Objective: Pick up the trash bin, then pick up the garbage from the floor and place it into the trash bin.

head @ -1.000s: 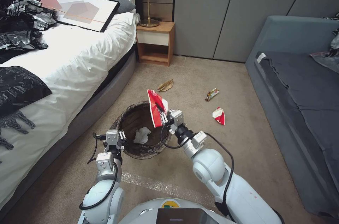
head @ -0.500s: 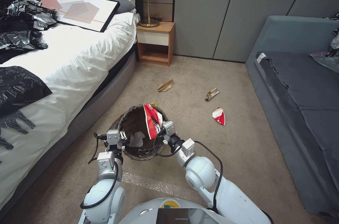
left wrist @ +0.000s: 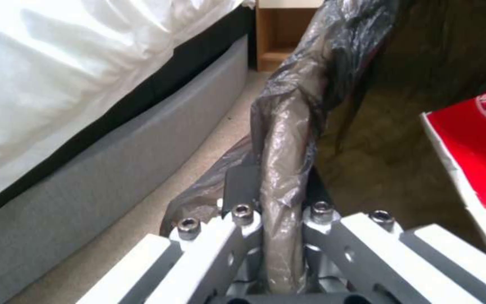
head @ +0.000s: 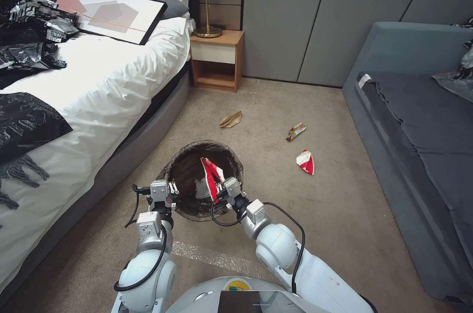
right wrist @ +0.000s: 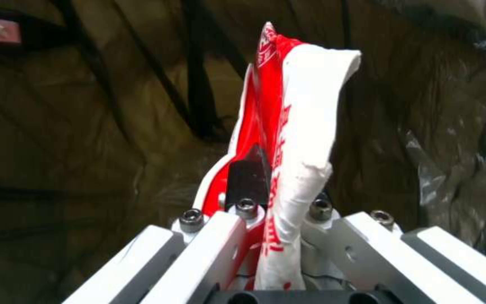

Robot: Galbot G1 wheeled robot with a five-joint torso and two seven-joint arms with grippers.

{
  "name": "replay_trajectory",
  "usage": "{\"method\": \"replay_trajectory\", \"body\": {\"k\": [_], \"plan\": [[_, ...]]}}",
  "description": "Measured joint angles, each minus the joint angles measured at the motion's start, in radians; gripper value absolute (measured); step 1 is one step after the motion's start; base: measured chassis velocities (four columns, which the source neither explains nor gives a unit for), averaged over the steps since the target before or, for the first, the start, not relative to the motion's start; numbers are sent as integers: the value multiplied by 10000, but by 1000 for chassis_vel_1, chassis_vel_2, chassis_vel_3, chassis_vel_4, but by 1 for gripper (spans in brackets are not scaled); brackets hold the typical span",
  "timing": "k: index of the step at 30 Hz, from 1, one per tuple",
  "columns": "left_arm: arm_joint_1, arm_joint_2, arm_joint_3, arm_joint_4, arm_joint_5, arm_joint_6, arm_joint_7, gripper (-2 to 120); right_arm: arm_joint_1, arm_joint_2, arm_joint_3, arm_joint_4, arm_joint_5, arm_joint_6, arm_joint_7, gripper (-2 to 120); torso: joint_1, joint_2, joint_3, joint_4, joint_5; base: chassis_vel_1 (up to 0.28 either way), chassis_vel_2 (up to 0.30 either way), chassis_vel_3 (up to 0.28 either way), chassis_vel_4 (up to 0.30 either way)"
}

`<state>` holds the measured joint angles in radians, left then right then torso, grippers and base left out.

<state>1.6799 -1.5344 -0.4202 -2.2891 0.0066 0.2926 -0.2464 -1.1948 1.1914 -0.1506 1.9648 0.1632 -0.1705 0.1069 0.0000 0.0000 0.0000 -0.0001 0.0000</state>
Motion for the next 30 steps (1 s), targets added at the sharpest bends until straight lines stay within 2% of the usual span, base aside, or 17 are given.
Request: {"method": "replay_trajectory", "body": {"k": [12, 15, 16, 19, 21, 23, 24, 26, 27, 29, 30], "plan": [[3, -12, 44, -6, 3, 38, -13, 0, 130, 126, 7, -112, -402, -152, -68, 0, 0, 0, 0, 1, 1, 0, 0, 0, 0], [11, -30, 99, -6, 46, 38, -14, 0, 359, 118, 101, -238, -1513, -637, -232, 14, 0, 0, 0, 2, 1, 0, 0, 0, 0], [11, -30, 99, -6, 46, 38, -14, 0, 359, 118, 101, -238, -1513, -637, -232, 14, 0, 0, 0, 2, 1, 0, 0, 0, 0], [21, -55, 165, 1, 110, 38, -14, 0, 520, 74, 44, -106, -1921, -1264, -239, 28, 0, 0, 0, 2, 1, 0, 0, 0, 0], [20, -61, 181, 6, 122, 38, -14, 0, 558, 68, 25, -81, -2009, -1356, -250, 30, 0, 0, 0, 1, 1, 0, 0, 0, 0], [15, -74, 206, 18, 145, 38, -14, 0, 602, 52, 7, -43, -2115, -1530, -271, 41, 0, 0, 0, 2, 0, 0, 0, 0, 0], [15, -74, 206, 18, 145, 38, -14, 0, 602, 52, 7, -43, -2115, -1530, -271, 41, 0, 0, 0, 2, 0, 0, 0, 0, 0], [7, -73, 207, 31, 153, 38, -13, 0, 603, 10, 6, -2, -2133, -1599, -294, 52, 0, 0, 0, 0, 1, 0, 0, 0, 0], [7, -73, 207, 31, 153, 38, -13, 0, 603, 10, 6, -2, -2133, -1599, -294, 52, 0, 0, 0, 0, 1, 0, 0, 0, 0], [-11, -69, 205, 48, 154, 38, -11, 0, 575, -12, 9, 29, -2133, -1605, -309, 63, 0, 0, 0, 1, 1, 0, 0, 0, 0], [-11, -69, 205, 48, 154, 38, -11, 0, 575, -12, 9, 29, -2133, -1605, -309, 63, 0, 0, 0, 1, 1, 0, 0, 0, 0]]}}
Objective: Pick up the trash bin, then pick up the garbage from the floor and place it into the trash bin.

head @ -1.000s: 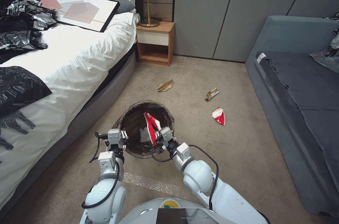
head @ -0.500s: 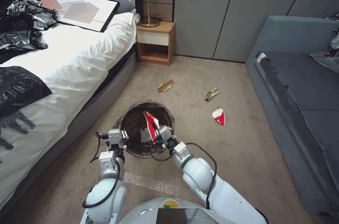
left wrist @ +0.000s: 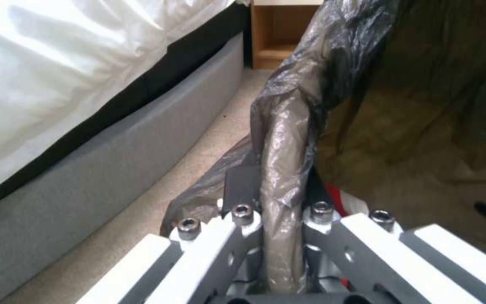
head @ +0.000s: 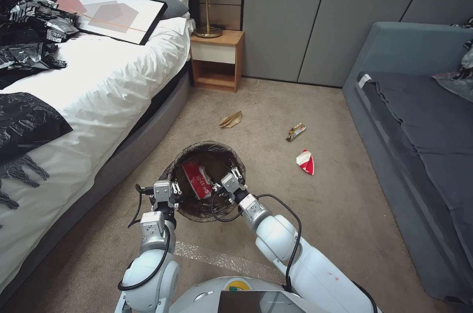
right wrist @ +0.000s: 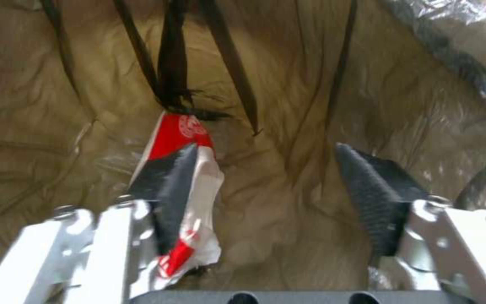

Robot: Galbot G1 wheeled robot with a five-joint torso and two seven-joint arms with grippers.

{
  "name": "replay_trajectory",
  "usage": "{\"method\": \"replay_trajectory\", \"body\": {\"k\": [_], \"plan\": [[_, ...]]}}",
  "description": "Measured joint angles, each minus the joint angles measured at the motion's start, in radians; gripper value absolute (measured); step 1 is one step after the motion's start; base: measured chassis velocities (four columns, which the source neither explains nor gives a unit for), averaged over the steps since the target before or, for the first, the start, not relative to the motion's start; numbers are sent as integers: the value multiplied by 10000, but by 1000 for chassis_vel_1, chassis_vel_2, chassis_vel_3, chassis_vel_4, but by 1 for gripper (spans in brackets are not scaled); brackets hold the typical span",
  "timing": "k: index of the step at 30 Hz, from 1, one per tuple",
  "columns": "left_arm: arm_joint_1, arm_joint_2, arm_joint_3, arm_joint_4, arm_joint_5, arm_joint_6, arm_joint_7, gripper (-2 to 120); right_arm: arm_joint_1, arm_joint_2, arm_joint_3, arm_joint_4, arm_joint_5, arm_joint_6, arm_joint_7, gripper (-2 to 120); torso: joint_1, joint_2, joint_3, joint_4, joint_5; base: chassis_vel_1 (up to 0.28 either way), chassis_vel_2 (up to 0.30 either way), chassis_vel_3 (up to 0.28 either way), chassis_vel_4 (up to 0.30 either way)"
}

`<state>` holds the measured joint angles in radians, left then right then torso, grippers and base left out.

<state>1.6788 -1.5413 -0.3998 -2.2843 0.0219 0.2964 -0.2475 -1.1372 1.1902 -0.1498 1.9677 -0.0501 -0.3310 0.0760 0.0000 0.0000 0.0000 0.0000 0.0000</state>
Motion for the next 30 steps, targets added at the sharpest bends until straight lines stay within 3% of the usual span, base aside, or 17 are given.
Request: {"method": "replay_trajectory", "body": {"k": [9, 18, 30], "plan": [[-41, 7, 14, 24, -7, 29, 8, 0, -115, 6, -6, 61, 0, 29, -5, 97, 0, 0, 0, 0, 0, 0, 0, 0, 0], [-87, 23, -94, 41, -52, 65, 8, 0, -377, -109, -38, 458, 166, 89, -8, 100, 0, 0, 0, 0, 0, 0, 0, 0, 0], [-242, 34, -281, 275, -218, 105, -23, 0, -1456, -491, 328, 1905, 300, 618, 65, 100, 0, 0, 0, 0, 0, 0, 0, 0, 0]]}}
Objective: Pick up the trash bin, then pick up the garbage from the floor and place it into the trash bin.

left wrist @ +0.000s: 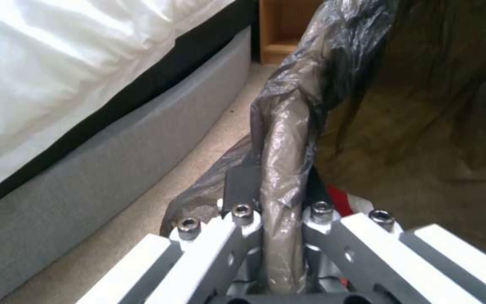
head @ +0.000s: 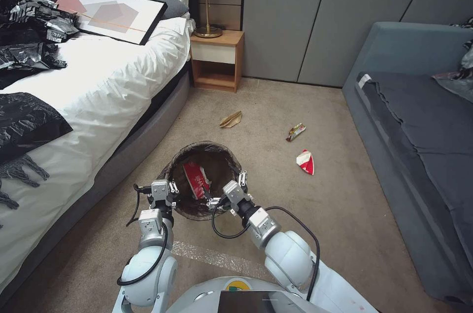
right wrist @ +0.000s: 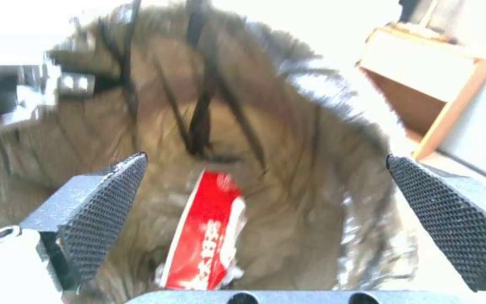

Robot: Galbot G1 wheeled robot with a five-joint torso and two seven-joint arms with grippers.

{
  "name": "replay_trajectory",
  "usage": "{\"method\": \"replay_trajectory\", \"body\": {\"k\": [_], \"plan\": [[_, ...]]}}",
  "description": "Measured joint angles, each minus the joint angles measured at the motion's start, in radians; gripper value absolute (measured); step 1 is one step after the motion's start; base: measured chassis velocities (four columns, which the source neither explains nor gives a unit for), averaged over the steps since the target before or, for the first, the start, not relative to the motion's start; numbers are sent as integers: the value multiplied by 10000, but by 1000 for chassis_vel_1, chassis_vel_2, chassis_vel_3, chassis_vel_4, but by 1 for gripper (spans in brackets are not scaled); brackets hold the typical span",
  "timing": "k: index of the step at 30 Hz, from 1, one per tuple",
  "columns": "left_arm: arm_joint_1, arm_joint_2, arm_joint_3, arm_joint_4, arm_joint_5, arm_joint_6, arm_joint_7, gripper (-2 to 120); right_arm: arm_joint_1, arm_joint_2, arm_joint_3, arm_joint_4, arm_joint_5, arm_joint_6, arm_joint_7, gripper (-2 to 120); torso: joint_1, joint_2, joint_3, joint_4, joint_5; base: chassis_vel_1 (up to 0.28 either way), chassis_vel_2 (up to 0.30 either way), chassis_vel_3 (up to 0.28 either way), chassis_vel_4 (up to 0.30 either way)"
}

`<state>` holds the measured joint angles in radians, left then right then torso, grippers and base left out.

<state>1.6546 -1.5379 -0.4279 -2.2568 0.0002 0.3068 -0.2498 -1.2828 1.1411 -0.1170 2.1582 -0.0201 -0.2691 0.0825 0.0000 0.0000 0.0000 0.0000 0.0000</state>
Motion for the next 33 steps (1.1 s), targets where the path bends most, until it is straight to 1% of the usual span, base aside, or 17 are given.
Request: {"method": "replay_trajectory", "body": {"k": [6, 9, 10, 12, 13, 16, 18, 19, 21, 23, 24, 26, 28, 30, 33], "plan": [[-15, 1, -25, 92, -33, 4, -20, 0, -450, 173, 564, 282, -277, 529, 21, 100, 0, 0, 0, 1, 0, 0, 0, 0, 0], [-12, 7, -40, 126, -68, 4, -25, 0, -876, 591, 1304, 429, -630, 1203, 124, 100, 0, 0, 0, 1, 0, 0, 0, 0, 0], [-12, 7, -40, 126, -68, 4, -25, 0, -876, 591, 1304, 429, -630, 1203, 124, 100, 0, 0, 0, 1, 0, 0, 0, 0, 0], [-13, 12, -43, 130, -100, 2, -23, 0, -1212, 882, 1862, 582, -657, 1669, 342, 100, 0, 0, 0, 0, 0, 0, 0, 0, 0], [-13, 12, -43, 130, -100, 2, -23, 0, -1212, 882, 1862, 582, -657, 1669, 342, 100, 0, 0, 0, 0, 0, 0, 0, 0, 0], [-33, 29, -50, 129, -145, -19, 3, 0, -1784, 1261, 2843, 876, -467, 2350, 671, 100, 0, 0, 0, 0, 0, 0, 0, 0, 0], [-37, 34, -52, 130, -154, -25, 8, 0, -1907, 1342, 3045, 932, -436, 2510, 698, 100, 0, 0, 0, -1, 0, 0, 0, 0, 0], [-41, 54, -64, 130, -169, -44, 18, 0, -2131, 1481, 3465, 996, -408, 2868, 746, 100, 0, 0, 0, -1, 0, 0, 0, 0, 0], [-42, 61, -71, 129, -174, -50, 21, 0, -2212, 1539, 3605, 1011, -403, 3003, 769, 100, 0, 0, 0, 0, -1, 0, 0, 0, 0], [-43, 89, -102, 114, -204, -70, 28, 0, -2604, 1767, 4180, 1023, -344, 3516, 871, 100, 0, 0, 0, 1, -1, 0, 0, 0, 0], [-43, 89, -102, 114, -204, -70, 28, 0, -2604, 1767, 4180, 1023, -344, 3516, 871, 100, 0, 0, 0, 1, -1, 0, 0, 0, 0], [-43, 116, -134, 89, -244, -78, 32, 0, -2890, 1981, 4632, 946, -369, 3929, 1092, 100, 0, 0, 0, 0, 0, 0, 0, 0, 0], [-43, 124, -147, 80, -262, -80, 33, 0, -2981, 2062, 4776, 904, -400, 4009, 1235, 100, 0, 0, 0, 0, 0, 0, 0, 0, 0], [-50, 153, -212, 70, -331, -86, 35, 0, -3358, 2279, 5269, 820, -437, 4192, 1491, 100, 0, 0, 0, 1, 0, 0, 0, 0, 0], [-64, 174, -237, 70, -378, -90, 35, 0, -3639, 2395, 5513, 715, -421, 4427, 1528, 100, 0, 0, 0, 0, -1, 0, 0, 0, 0]]}}
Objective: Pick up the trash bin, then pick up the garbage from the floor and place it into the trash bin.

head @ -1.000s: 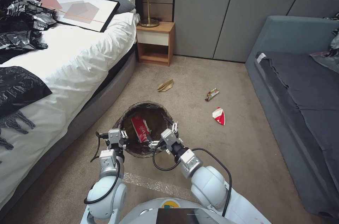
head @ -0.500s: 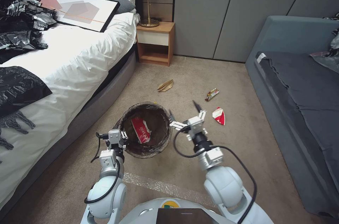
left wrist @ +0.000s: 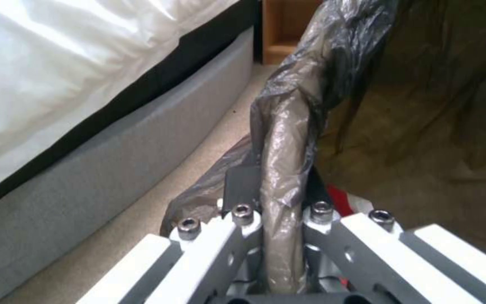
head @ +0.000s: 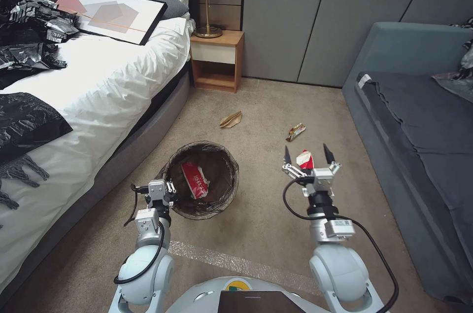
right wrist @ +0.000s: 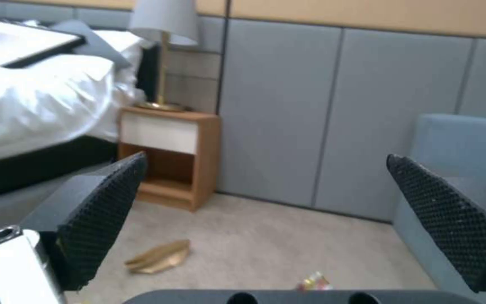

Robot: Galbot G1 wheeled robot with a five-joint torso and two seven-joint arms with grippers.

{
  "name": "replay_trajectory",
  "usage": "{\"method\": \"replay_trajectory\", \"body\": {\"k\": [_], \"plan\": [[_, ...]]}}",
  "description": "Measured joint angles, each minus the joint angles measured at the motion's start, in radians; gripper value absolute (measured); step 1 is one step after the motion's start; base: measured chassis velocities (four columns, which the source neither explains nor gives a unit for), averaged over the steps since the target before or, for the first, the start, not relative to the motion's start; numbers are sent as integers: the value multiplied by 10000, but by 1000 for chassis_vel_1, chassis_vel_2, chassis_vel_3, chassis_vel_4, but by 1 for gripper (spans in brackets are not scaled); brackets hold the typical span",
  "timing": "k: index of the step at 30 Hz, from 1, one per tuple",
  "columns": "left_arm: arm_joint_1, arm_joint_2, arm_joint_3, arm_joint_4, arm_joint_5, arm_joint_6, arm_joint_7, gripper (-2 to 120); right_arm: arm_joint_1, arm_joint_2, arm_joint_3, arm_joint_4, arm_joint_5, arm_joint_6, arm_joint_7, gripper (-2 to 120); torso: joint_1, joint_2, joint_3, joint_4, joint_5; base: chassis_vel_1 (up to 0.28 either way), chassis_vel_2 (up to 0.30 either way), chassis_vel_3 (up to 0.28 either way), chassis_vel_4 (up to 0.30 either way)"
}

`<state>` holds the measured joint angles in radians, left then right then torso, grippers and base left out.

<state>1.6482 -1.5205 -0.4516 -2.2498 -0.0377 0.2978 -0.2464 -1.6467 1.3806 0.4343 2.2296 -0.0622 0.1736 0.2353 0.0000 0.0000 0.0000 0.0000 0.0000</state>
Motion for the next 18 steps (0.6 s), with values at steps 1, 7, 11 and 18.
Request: {"method": "replay_trajectory", "body": {"k": [1, 7, 11, 18], "plan": [[-18, 15, -10, 0, -20, -1, 0, 0, -141, 91, 91, -88, 8, 172, 6, 100, 0, 0, 0, -1, 0, 0, 0, 0, 0], [-47, 35, -12, 15, -49, -4, 0, 0, -414, 475, 277, -608, -58, 836, 24, 100, 0, 0, 0, -1, 1, 0, 0, 0, 0], [-45, 54, -15, 32, -62, -8, 2, 0, -482, 628, 326, -966, -50, 1113, 26, 100, 0, 0, 0, 0, 0, 0, 0, 0, 0], [-43, 66, -30, 34, -79, -12, 3, 0, -482, 740, 376, -1198, -26, 1274, 24, 100, 0, 0, 0, 0, 1, 0, 0, 0, 0]]}}
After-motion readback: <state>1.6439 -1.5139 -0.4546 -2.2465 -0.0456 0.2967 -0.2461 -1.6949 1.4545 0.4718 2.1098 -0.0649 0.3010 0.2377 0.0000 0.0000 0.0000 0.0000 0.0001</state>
